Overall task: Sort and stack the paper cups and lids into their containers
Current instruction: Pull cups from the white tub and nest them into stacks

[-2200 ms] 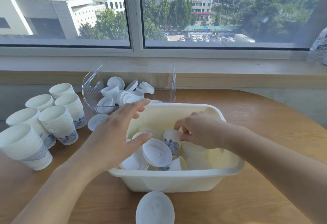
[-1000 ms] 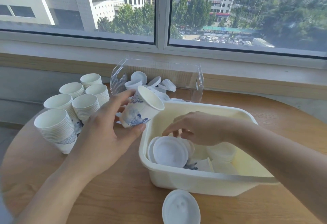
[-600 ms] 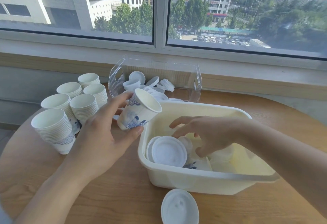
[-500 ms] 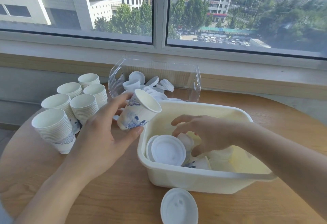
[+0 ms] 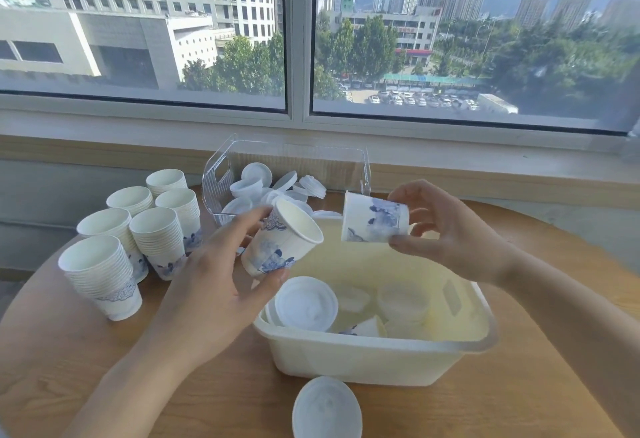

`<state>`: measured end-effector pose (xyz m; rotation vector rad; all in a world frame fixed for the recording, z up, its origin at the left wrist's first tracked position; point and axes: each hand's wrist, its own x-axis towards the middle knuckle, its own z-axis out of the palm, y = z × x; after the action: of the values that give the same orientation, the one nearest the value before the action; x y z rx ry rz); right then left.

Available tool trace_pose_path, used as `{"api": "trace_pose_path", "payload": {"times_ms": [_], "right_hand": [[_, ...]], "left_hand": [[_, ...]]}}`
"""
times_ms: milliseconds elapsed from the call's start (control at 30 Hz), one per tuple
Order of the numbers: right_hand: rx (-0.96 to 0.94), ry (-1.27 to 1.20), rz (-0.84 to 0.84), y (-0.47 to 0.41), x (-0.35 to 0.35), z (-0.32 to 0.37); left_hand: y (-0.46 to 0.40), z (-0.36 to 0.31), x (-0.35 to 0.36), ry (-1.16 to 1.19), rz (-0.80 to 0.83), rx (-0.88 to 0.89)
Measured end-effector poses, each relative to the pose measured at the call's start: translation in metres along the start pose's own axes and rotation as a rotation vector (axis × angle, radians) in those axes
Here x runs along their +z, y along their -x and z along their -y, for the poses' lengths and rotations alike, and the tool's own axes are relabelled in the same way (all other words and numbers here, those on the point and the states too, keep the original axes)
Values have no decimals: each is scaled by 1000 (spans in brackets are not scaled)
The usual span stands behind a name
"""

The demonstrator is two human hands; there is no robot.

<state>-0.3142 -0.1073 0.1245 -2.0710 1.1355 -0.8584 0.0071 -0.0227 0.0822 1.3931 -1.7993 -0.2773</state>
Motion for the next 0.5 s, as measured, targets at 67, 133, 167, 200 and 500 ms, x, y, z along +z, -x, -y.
{"api": "trace_pose_path", "payload": {"times_ms": [67,133,167,200,500], "right_hand": [[12,-188,-50,6,1,5],[25,-325,-23,13,7,13],[22,-346,5,17,13,17],[14,-322,31,20,18,20],[-169,205,50,28,19,46]], "left_hand": [[0,-5,6,-17,15,1],[1,-11,12,-37,27,8],[3,-14,15,-43,27,21],[4,-18,18,-49,27,37],[11,-40,24,-132,34,102]]}}
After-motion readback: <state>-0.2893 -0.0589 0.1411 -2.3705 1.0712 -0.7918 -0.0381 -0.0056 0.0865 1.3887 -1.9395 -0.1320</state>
